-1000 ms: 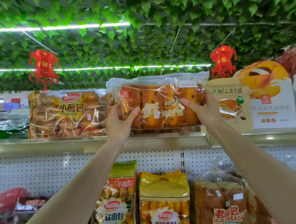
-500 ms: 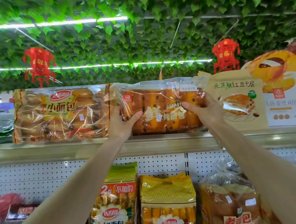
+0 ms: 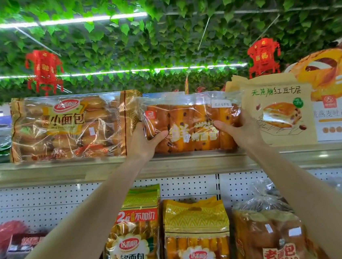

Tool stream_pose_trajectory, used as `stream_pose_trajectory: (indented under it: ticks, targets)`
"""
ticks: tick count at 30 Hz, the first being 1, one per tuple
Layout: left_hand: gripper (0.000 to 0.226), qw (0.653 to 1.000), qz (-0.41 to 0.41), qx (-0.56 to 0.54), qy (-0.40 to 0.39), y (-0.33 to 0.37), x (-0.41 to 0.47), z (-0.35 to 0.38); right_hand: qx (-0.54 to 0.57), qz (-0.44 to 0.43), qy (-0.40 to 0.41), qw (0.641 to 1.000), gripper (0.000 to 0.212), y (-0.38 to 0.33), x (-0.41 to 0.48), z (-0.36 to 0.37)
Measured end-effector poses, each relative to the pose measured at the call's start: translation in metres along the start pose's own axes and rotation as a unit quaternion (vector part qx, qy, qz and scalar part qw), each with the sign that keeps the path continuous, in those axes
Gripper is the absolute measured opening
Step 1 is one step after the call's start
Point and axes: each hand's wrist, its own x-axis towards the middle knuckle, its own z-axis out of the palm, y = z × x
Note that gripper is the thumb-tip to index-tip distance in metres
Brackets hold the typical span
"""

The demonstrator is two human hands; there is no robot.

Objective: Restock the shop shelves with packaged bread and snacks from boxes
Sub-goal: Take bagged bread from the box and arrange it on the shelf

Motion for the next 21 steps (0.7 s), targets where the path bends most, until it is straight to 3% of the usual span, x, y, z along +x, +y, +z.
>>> stream_pose_trajectory:
  ticks: [6,11,17,21]
  targets:
    - [0.054,0.997,-0.008,0.079,-0.02,0.0,-0.003,-0.004,-0.059,-0.003,-0.015,0.998,0.035,0.0,-0.002,-0.003]
    - [0.063,0.99,-0.019,0.137,-0.04,0.002,-0.007,-0.004,-0.137,0.022,-0.044,0.989,0.061,-0.005,-0.011,-0.008]
    - [0.07,0.994,-0.05,0.093,0.004,0.009,-0.016,-0.006,-0.134,0.045,-0.046,0.989,0.08,-0.013,-0.019,-0.011]
    - [0.093,0.998,0.014,0.052,0.044,0.014,-0.022,-0.01,-0.111,0.002,-0.01,0.994,0.104,-0.015,-0.025,-0.01]
